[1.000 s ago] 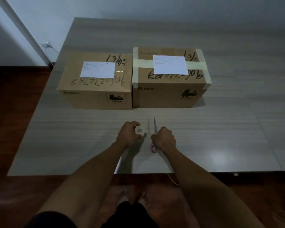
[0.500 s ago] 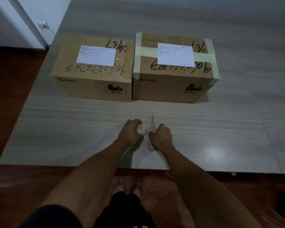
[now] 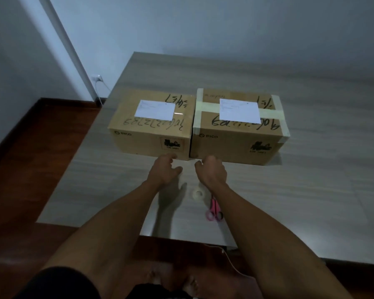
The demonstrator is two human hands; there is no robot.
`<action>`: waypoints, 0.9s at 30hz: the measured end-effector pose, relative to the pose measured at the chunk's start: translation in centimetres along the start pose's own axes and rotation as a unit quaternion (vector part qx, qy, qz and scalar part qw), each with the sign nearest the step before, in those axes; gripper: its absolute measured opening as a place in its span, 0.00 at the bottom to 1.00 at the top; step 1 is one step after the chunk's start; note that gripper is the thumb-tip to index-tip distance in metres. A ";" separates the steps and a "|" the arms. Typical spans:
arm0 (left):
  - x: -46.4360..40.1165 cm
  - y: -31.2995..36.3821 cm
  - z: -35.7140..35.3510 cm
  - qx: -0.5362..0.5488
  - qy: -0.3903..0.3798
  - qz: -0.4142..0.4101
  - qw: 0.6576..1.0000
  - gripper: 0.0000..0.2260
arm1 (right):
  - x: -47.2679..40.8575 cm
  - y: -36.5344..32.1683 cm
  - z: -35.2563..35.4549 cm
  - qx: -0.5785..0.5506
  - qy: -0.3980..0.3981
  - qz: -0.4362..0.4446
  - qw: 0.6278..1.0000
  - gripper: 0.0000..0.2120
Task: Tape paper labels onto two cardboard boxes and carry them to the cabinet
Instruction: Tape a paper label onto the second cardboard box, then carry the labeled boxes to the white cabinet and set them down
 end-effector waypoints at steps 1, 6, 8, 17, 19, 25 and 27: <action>-0.1 -0.1 1.2 0.004 0.011 0.001 1.000 0.25 | 0.0 -1.1 0.2 -0.005 0.004 0.008 1.000 0.13; -1.2 -0.5 6.4 -0.003 0.053 -0.011 0.999 0.21 | -0.2 -5.4 0.2 -0.050 0.010 0.024 0.998 0.14; -1.9 -1.2 8.7 -0.011 0.082 0.001 0.997 0.23 | -0.6 -6.7 -0.3 -0.085 0.005 0.015 0.996 0.15; -6.5 -5.3 17.3 -0.057 0.170 0.017 0.984 0.30 | -2.3 -9.6 -2.1 -0.190 0.065 -0.097 0.975 0.28; -7.6 -6.4 18.2 -0.059 0.168 0.026 0.984 0.31 | -2.6 -9.9 -2.5 -0.197 0.084 -0.134 0.968 0.31; -10.4 -10.7 18.9 0.085 0.131 0.073 0.985 0.32 | -3.4 -10.3 -3.9 -0.288 0.148 -0.207 0.923 0.32; -11.0 -11.6 18.7 0.107 0.119 0.088 0.983 0.32 | -3.5 -10.2 -4.1 -0.293 0.163 -0.207 0.919 0.32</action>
Point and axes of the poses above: each hand's wrist, its own x-axis away from the middle knuckle, its own z-axis out of the back of the hand, y = z × x, the point moved 8 cm from there along -x, towards the middle knuckle, and after that the axes turned 2 degrees about x, right-handed, at the moved point
